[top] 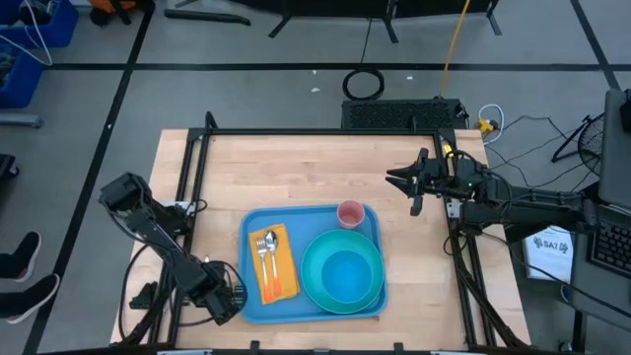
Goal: Set up tray
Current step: Put the knife on the yellow napkin
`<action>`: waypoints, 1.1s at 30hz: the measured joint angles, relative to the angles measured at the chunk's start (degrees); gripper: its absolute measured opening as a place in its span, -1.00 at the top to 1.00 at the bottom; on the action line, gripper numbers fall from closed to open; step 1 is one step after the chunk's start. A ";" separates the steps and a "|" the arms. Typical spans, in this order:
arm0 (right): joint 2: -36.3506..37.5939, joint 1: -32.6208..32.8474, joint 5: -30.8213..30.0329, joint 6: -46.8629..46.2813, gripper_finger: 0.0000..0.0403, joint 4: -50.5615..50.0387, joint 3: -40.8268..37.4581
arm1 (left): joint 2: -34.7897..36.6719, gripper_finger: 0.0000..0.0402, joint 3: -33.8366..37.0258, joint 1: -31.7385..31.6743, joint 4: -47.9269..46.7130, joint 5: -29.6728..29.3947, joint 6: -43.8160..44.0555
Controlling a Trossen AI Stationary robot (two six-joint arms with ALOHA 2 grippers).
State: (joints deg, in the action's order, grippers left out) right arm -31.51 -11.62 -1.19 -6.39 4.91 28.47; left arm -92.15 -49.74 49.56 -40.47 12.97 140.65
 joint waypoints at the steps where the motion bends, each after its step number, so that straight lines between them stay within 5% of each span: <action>1: -0.01 0.00 0.00 0.00 0.62 0.00 0.00 | -0.53 0.30 0.00 -0.13 0.33 0.04 -0.14; 14: -0.01 0.00 0.00 -0.25 0.62 0.29 0.00 | -6.36 0.31 -0.41 -0.21 3.98 -2.35 -1.25; 20: -0.01 0.07 0.00 -0.42 0.62 0.57 0.00 | -6.26 0.69 -0.39 0.70 3.90 -4.59 -2.29; 26: 0.00 0.07 0.01 -0.44 0.62 0.59 0.00 | -6.26 0.69 -0.57 2.14 2.52 -6.48 -2.13; 33: 0.00 0.09 0.00 -0.44 0.62 0.59 0.00 | -4.92 0.69 -5.52 2.57 -13.88 -14.03 -3.27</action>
State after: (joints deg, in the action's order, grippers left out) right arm -31.51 -11.53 -1.19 -6.83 5.50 28.47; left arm -97.08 -55.25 52.13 -54.34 -1.05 137.38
